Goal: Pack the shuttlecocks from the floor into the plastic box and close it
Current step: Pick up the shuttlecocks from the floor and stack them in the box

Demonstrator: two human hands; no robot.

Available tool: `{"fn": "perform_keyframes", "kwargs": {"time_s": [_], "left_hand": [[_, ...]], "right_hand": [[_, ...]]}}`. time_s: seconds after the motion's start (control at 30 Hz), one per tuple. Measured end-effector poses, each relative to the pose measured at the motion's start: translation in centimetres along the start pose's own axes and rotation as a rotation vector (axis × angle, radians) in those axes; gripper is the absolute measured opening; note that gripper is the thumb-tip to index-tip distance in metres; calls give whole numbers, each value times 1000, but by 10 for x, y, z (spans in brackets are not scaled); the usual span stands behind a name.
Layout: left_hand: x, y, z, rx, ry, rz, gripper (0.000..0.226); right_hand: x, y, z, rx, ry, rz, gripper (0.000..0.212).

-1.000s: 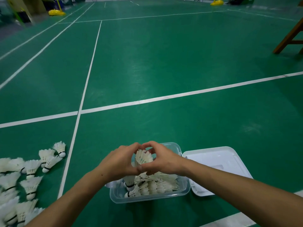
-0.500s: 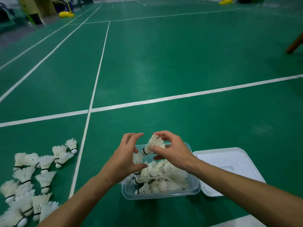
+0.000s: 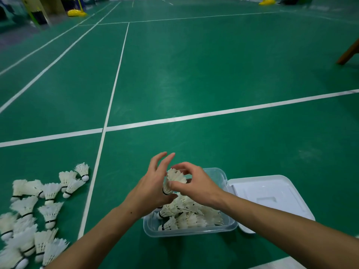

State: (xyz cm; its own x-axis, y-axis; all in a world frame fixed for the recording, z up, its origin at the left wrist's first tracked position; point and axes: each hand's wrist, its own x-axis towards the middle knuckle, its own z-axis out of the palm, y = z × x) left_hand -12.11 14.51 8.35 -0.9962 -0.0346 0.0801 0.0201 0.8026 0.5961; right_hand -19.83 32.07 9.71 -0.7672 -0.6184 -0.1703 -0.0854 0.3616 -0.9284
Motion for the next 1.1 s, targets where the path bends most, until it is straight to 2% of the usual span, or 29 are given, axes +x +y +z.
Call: {"fn": "perform_keyframes", "kwargs": {"time_s": [0.13,0.23,0.57,0.67,0.77,0.9,1.0,1.1], "left_hand": [[1,1,8,37,-32,31,120],[2,-1,13,48,-44,56,117],[2,4,17,47,-25,90,106],[-2,-2,15,37,43,99,113],[-7,-14,14,32,76,17,116],[-12,-21,14,-49,101,-84,95],[-14,-21,14,-121,109,-67,70],[-15,-23,16,-111,106,-12,60]], "right_hand": [[-6,2,11,283,-65,153,46],[-6,8,15,394,-39,185,46],[-1,27,14,456,91,229,46],[1,28,4,485,131,245,45],[3,29,-9,561,157,265,44],[-1,30,-15,685,155,278,42],[-6,33,-14,726,103,277,46],[-9,36,-14,698,45,262,51]]}}
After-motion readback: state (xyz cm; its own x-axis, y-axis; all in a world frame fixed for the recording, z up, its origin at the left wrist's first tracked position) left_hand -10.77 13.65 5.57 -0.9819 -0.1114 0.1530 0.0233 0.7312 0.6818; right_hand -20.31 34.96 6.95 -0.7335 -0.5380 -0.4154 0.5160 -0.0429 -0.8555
